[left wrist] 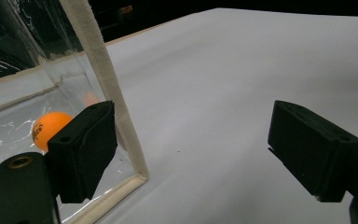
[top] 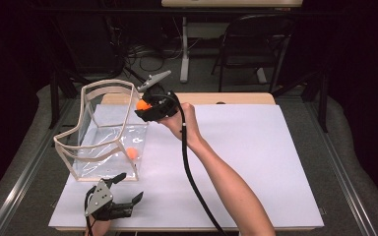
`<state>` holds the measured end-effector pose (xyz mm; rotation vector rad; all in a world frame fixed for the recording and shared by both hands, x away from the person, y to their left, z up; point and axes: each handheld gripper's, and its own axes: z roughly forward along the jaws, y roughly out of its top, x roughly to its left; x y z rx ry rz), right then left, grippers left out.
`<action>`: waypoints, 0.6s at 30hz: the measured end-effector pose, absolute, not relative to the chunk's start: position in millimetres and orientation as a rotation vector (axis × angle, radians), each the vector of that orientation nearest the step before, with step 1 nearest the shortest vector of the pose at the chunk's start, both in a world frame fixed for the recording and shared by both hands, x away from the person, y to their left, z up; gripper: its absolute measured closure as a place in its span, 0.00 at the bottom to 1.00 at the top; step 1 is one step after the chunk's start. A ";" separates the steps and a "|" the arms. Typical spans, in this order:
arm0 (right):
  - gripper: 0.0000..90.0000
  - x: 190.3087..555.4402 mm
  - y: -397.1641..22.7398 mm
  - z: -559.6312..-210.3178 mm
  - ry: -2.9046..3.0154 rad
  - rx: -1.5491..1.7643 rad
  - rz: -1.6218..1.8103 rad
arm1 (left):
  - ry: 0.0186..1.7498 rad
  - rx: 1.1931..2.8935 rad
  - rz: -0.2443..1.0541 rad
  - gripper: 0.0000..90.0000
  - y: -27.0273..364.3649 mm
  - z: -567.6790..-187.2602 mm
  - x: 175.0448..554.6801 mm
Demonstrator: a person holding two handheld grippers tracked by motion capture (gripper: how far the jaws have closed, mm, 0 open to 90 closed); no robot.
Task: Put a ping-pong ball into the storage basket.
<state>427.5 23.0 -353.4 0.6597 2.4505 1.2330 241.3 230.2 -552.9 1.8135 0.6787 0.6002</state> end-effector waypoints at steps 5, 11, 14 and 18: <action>0.56 429.2 27.0 -351.5 2.452 0.656 1.234 | 0.677 1.815 0.607 0.17 230.7 -552.4 241.0; 0.56 429.8 33.0 -347.9 2.454 0.649 1.235 | 0.675 1.815 0.603 0.17 229.8 -552.7 241.1; 0.56 430.3 36.5 -346.0 2.455 0.647 1.234 | 0.675 1.815 0.603 0.17 229.9 -552.8 241.2; 0.56 430.0 41.8 -344.3 2.461 0.635 1.231 | 0.675 1.816 0.606 0.17 230.7 -552.5 241.1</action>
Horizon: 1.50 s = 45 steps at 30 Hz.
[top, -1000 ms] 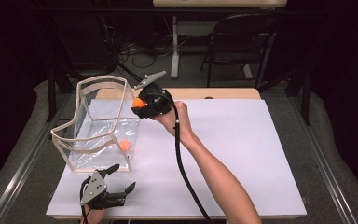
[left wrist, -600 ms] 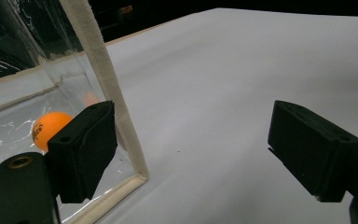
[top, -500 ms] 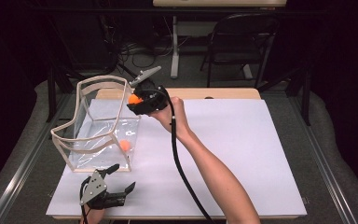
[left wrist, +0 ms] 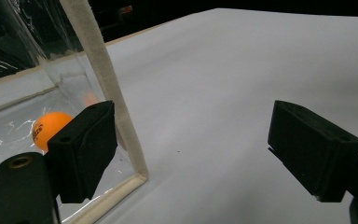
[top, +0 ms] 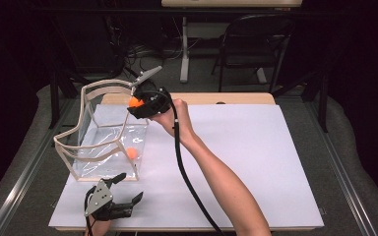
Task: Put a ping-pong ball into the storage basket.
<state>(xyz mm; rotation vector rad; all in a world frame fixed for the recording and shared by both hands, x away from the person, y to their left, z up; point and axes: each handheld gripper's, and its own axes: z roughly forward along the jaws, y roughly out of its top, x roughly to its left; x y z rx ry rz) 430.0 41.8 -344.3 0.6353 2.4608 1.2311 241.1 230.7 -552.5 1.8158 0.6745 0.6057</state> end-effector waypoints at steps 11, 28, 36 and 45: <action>0.56 430.5 53.4 -342.4 2.477 0.620 1.228 | 0.675 1.816 0.605 0.17 230.9 -552.5 240.8; 0.56 434.4 66.1 -341.3 2.489 0.623 1.230 | 0.673 1.818 0.607 0.17 230.7 -552.5 240.8; 0.56 433.4 76.2 -344.1 2.508 0.601 1.211 | 0.673 1.817 0.605 0.17 230.9 -552.7 241.1; 0.56 431.8 85.5 -346.5 2.526 0.586 1.196 | 0.675 1.814 0.599 0.17 230.3 -552.9 241.2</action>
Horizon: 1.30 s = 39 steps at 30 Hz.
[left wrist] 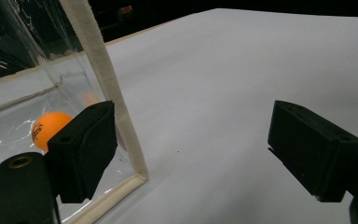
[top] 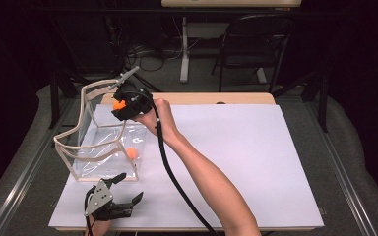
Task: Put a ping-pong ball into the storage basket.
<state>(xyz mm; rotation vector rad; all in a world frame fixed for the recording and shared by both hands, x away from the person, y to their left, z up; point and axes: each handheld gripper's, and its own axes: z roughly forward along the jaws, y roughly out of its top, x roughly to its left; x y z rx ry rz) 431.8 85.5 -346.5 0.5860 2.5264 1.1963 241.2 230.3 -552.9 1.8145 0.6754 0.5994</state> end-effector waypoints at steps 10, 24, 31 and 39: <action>0.56 430.1 95.7 -350.8 2.543 0.571 1.184 | 0.677 1.811 0.599 0.17 230.5 -552.9 241.3; 0.56 429.9 104.3 -357.8 2.574 0.564 1.165 | 0.676 1.814 0.598 0.17 230.7 -553.0 241.4; 0.56 429.5 108.0 -361.3 2.587 0.561 1.150 | 0.676 1.813 0.600 0.17 230.9 -553.0 241.3; 0.56 430.0 111.3 -364.7 2.599 0.559 1.127 | 0.677 1.812 0.599 0.17 231.2 -552.9 241.3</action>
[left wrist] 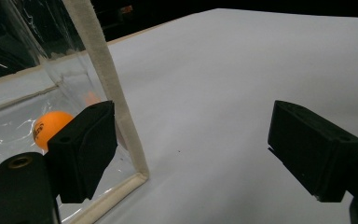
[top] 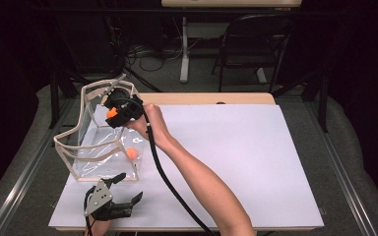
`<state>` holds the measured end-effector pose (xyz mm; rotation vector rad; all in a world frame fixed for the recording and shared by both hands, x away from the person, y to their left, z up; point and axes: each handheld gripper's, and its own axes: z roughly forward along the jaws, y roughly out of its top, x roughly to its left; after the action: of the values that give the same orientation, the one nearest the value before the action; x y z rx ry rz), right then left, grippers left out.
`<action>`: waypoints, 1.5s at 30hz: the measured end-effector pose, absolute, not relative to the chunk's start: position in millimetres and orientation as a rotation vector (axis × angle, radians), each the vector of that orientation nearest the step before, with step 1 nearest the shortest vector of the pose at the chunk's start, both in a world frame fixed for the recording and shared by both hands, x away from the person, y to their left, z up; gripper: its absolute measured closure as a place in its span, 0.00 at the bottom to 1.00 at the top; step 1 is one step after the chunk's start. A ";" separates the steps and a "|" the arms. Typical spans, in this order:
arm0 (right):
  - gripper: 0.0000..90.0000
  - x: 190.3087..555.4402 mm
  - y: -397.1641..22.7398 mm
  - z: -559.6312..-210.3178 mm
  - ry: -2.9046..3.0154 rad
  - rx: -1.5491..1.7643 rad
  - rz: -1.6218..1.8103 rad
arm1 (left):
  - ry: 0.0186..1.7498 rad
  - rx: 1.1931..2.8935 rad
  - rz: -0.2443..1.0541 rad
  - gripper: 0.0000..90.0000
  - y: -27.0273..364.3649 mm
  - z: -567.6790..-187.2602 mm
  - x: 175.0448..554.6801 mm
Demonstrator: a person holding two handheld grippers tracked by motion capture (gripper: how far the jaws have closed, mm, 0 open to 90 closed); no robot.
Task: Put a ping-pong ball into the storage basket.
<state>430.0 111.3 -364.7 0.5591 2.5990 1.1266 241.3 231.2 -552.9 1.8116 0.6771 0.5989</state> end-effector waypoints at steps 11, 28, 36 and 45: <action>0.55 430.3 114.3 -368.0 2.612 0.563 1.112 | 0.677 1.811 0.599 0.17 231.2 -552.9 241.2; 0.13 431.0 95.1 -365.2 2.574 0.619 1.233 | 0.680 1.815 0.597 0.17 231.3 -553.3 241.2; 0.05 431.0 73.5 -364.4 2.557 0.638 1.283 | 0.681 1.820 0.598 0.17 230.3 -553.5 242.3; 0.03 426.3 51.0 -366.8 2.552 0.652 1.280 | 0.682 1.822 0.596 0.17 228.0 -553.3 242.9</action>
<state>426.3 51.0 -366.8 0.6518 2.5518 1.2800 242.9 228.0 -553.3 1.8216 0.6819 0.5958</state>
